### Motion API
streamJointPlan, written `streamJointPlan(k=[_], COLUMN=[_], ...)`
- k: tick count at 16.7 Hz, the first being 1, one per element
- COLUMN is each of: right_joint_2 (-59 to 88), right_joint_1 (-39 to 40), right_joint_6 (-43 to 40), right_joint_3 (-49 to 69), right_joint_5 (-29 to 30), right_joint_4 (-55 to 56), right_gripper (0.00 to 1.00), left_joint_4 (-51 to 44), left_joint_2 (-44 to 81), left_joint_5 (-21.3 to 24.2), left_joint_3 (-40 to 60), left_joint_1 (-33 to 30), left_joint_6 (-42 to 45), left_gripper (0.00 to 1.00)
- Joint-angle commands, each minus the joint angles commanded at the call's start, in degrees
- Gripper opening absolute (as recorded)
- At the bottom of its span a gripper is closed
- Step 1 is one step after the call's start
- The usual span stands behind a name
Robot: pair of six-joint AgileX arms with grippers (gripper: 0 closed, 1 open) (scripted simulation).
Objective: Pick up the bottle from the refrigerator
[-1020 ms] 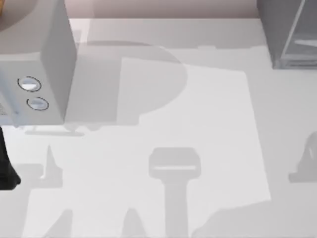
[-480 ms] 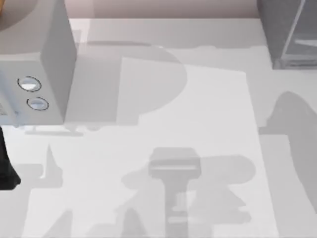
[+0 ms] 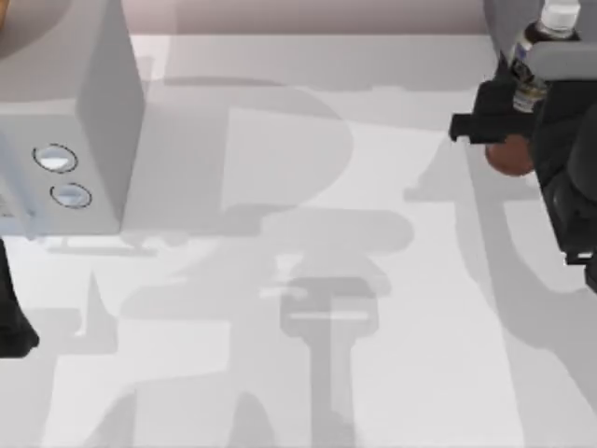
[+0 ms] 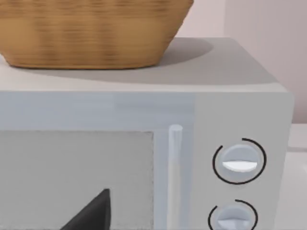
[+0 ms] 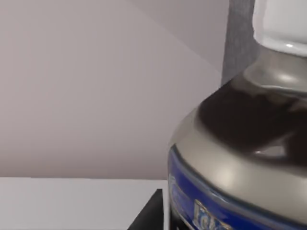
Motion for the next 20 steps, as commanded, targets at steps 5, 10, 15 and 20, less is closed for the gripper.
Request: streamJointPlan(k=[5, 10, 15, 20], right_joint_2=[14.79, 17.01, 19.00, 27.91], right_joint_1=[4.36, 5.10, 4.30, 2.05], right_joint_6=[0.11, 0.11, 0.19, 0.01], right_joint_3=[6.43, 7.56, 8.76, 15.01], right_joint_5=[4.41, 5.16, 4.48, 2.29], right_joint_4=[9.27, 10.88, 11.42, 14.40], right_gripper=[0.00, 0.00, 0.00, 0.00], left_joint_4=[0.00, 0.00, 0.00, 0.00], left_joint_2=[0.00, 0.00, 0.00, 0.00], left_joint_5=[0.00, 0.00, 0.00, 0.00], left_joint_3=[0.00, 0.00, 0.00, 0.00], left_joint_1=[0.00, 0.00, 0.00, 0.00], left_joint_6=[0.00, 0.00, 0.00, 0.00], left_gripper=[1.00, 1.00, 1.00, 1.00])
